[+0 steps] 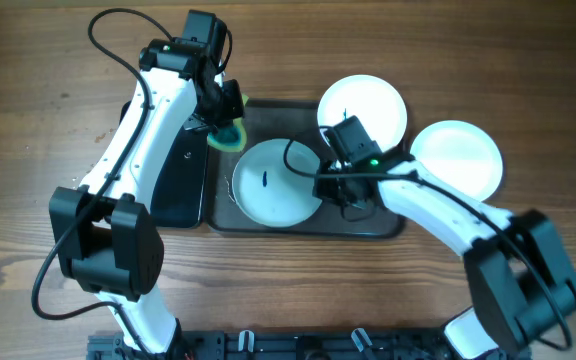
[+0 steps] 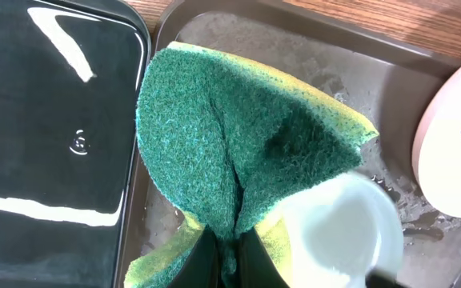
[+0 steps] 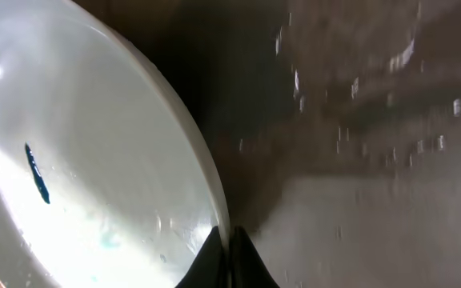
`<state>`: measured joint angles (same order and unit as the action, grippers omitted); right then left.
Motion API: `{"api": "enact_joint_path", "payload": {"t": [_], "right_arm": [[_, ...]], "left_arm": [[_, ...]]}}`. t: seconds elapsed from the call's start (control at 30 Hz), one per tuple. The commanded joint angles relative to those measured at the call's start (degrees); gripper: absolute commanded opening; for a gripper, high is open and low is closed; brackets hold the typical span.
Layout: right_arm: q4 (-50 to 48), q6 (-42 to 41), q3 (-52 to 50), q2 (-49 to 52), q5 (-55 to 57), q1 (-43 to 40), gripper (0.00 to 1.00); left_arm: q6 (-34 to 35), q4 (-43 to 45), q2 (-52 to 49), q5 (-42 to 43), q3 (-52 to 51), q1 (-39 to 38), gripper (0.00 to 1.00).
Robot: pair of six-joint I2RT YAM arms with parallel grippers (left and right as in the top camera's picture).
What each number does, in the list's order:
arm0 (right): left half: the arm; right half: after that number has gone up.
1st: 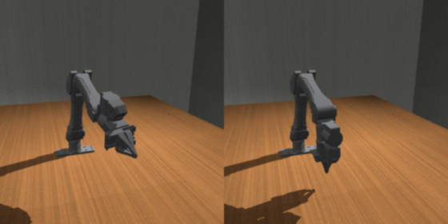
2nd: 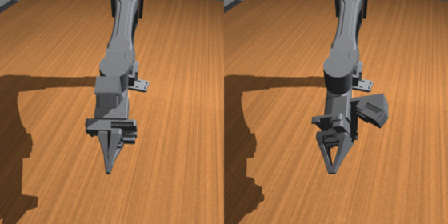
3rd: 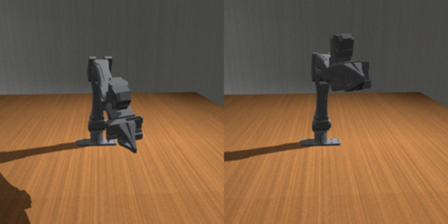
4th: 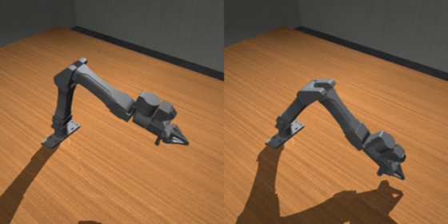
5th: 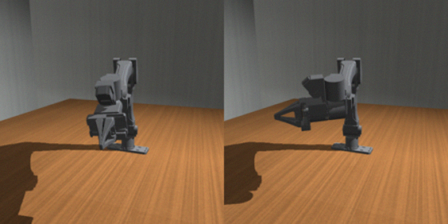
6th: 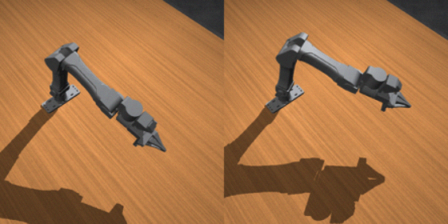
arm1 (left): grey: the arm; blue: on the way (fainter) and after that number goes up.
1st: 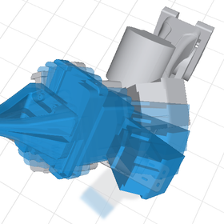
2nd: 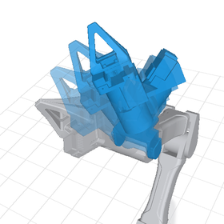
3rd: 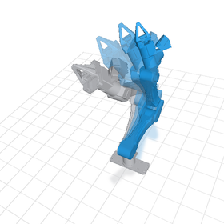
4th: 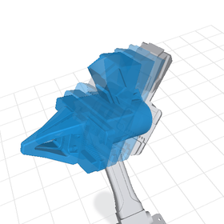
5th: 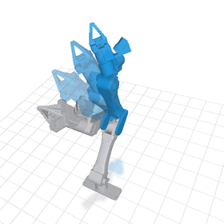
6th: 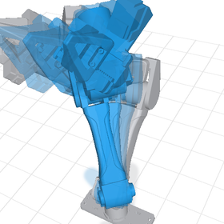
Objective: Clean dirty plates on tray and stack at the side
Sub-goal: 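Scrub the second plate with the sponge in the left gripper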
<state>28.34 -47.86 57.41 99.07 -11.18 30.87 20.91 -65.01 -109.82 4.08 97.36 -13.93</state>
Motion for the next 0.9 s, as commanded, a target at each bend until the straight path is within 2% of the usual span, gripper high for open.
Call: {"api": "enact_joint_path", "payload": {"t": [0.0,0.27,0.57,0.73,0.87], "right_arm": [[-2.27,-2.60,3.67,2.89,4.11,0.11,0.04],[-4.57,-4.42,4.11,7.13,4.37,0.09,0.04],[-4.92,-2.49,4.11,7.13,3.48,0.09,0.04],[-5.22,-1.77,4.11,7.13,2.93,0.09,0.04],[-5.22,-1.60,4.11,7.13,2.60,0.09,0.04]], "left_arm": [[2.34,1.11,0.31,-1.16,0.46,-0.22,0.04],[3.61,2.75,0.31,-0.92,-3.30,-3.19,0.04],[3.58,12.96,0.15,1.64,-16.28,-8.55,0.04],[3.61,18.75,-0.17,1.62,-20.06,-8.85,0.04],[3.58,20.20,-2.56,1.62,-20.48,-8.79,0.04]]}}
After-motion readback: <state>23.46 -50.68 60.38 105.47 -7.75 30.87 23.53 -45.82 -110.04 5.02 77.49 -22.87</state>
